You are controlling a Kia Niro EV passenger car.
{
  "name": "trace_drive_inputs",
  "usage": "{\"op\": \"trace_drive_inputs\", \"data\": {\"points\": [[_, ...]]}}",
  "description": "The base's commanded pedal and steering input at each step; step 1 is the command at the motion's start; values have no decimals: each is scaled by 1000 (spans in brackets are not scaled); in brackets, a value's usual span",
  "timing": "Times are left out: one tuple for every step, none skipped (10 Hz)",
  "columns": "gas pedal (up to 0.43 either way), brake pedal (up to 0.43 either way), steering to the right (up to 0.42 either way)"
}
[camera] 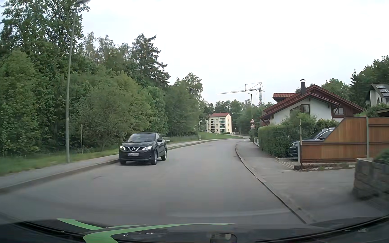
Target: Follow the waypoints while adhering to traffic rules and regulations
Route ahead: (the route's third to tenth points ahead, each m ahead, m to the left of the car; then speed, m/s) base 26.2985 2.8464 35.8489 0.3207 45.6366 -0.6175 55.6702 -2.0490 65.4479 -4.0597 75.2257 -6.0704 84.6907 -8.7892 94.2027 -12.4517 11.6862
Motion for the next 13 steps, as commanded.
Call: {"op": "trace_drive_inputs", "data": {"points": [[39,0,10],[39,0,11],[39,0,12],[39,0,14],[39,0,15],[39,0,16],[39,0,17],[39,0,17],[39,0,17],[39,0,17],[39,0,16],[39,0,16],[47,0,15]]}}
